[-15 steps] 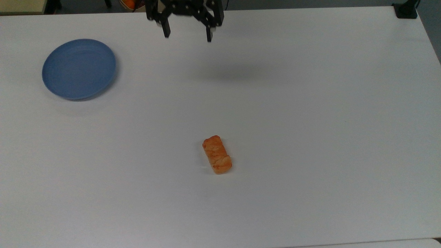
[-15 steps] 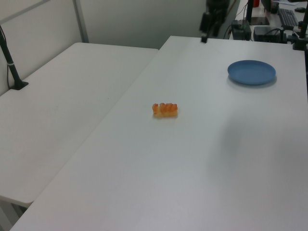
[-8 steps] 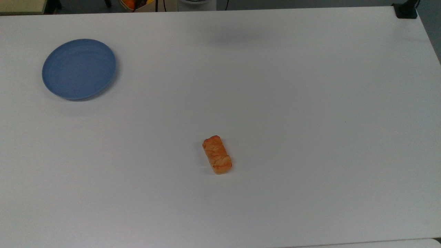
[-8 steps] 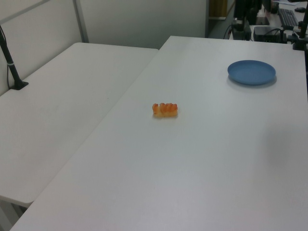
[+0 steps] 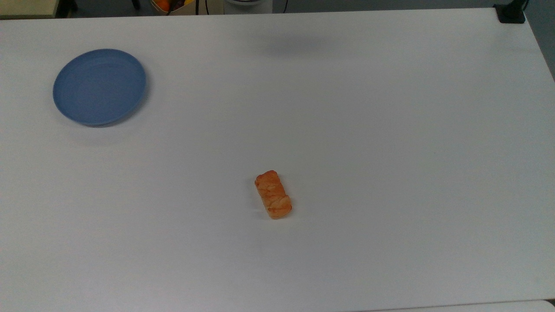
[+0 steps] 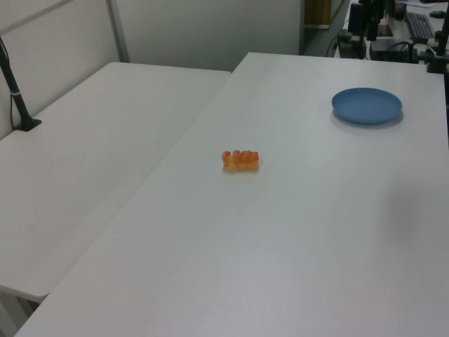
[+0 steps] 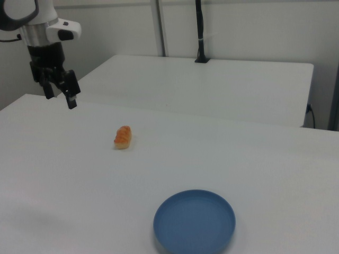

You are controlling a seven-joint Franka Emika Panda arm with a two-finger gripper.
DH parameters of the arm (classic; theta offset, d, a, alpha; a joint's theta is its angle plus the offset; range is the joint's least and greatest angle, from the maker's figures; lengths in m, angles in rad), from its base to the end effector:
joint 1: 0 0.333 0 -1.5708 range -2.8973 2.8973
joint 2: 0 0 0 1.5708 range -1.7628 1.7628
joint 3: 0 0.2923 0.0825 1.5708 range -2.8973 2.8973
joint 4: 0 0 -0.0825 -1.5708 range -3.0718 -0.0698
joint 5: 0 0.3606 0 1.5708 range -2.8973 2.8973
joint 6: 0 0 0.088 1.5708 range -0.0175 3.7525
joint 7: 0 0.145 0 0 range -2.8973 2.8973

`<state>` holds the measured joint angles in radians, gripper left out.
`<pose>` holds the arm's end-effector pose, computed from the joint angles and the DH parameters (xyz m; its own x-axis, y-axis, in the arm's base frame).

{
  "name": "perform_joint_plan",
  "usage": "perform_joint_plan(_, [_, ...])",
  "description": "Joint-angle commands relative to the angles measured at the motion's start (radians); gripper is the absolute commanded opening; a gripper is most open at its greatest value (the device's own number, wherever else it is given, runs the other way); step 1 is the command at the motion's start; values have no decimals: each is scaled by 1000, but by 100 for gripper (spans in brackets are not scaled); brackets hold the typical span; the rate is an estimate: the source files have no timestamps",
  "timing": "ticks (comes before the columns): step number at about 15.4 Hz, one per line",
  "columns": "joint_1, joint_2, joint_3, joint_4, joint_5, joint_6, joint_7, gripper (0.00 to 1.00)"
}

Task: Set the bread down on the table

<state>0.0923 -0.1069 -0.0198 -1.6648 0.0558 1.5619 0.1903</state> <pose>0.4971 0.0438 0.5752 0.9932 -0.1166 -0.0070 -0.1168 -0.9915 -0.0576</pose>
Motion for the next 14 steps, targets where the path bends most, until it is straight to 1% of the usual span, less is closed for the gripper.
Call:
perform_joint_plan(1, [-13, 36, 3, -16, -2, 136, -109, 100])
perform_joint_plan(2, [-13, 53, 3, -12, -2, 164, -121, 100])
perform_joint_plan(3, [-19, 73, 3, 12, -1, 182, -129, 100])
perform_joint_plan(5, [-40, 107, 3, 30, 3, 187, -155, 100])
perform_joint_plan(9, [-40, 104, 8, 36, 3, 182, -178, 100])
perform_joint_plan(14, [-40, 105, 8, 36, 3, 181, -167, 100])
